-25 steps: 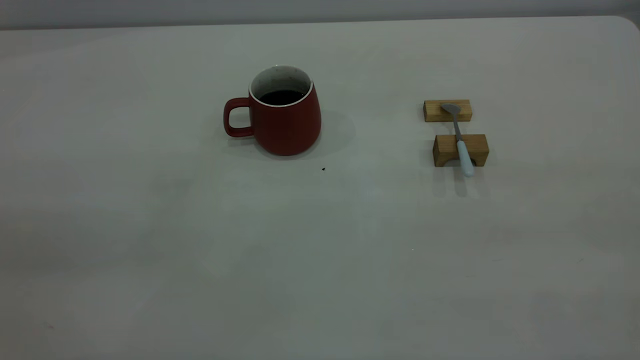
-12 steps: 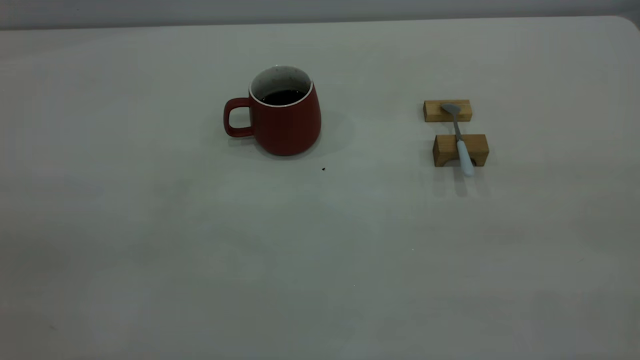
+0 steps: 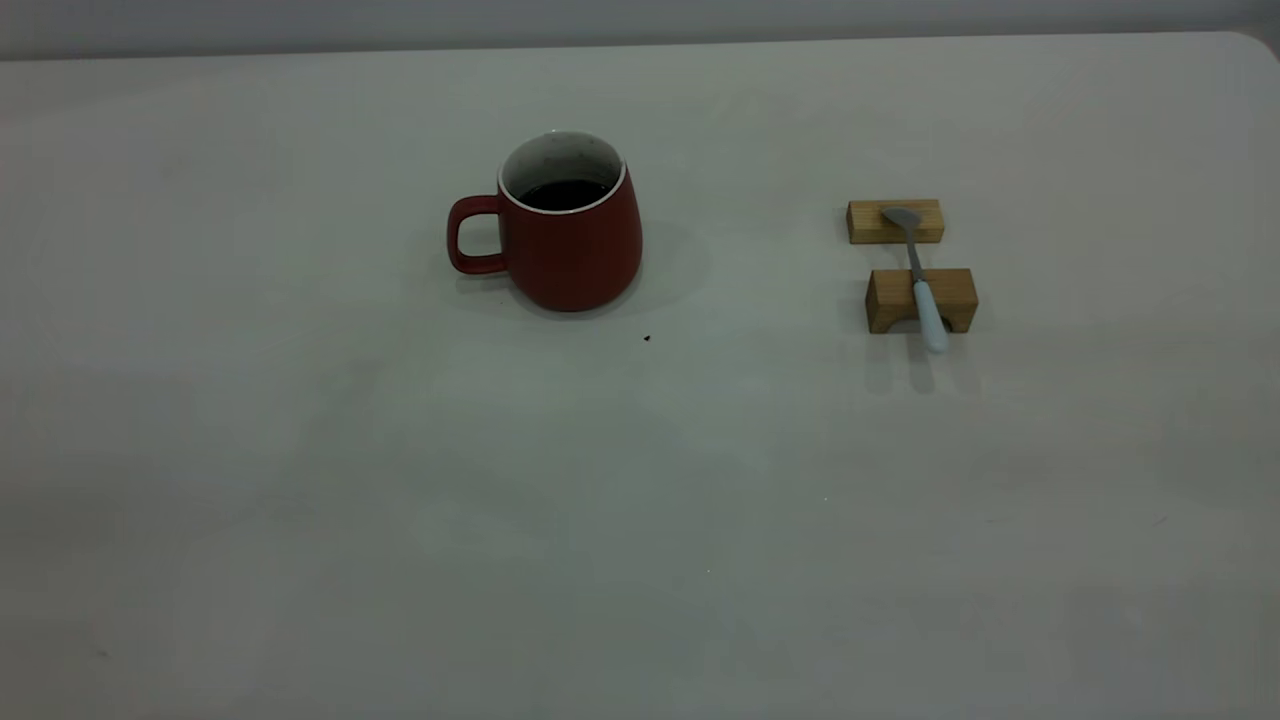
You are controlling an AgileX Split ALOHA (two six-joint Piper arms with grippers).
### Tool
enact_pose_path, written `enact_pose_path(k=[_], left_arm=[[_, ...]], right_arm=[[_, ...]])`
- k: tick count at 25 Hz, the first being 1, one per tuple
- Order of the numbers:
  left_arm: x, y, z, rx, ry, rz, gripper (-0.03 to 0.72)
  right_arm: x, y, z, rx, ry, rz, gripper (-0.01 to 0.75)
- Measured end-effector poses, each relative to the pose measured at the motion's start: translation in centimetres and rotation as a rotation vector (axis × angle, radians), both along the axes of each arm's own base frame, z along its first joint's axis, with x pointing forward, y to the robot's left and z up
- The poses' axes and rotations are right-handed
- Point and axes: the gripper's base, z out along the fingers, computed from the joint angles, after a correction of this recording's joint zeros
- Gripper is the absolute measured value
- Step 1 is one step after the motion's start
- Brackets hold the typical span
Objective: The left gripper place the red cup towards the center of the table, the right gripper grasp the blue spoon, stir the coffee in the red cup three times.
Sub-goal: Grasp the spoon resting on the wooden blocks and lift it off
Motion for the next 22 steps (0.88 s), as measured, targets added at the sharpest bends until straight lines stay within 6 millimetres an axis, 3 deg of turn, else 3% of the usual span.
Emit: enact_pose_path(k=[16,19,22], left_arm=[[0.0,0.0,0.0,0.0,0.002,0.0,0.535],[0.0,0.0,0.0,0.0,0.002,0.0,0.535],[0.0,0.0,0.0,0.0,0.002,0.0,0.535]], right_arm=[[0.1,0.0,0.4,0.004,-0.015,-0.001,0.262],[1.4,0.0,1.8,0.007,-0.076,-0.001,0.32],[4.0,0.1,2.9,-0.005,-0.102,0.006,0.393]])
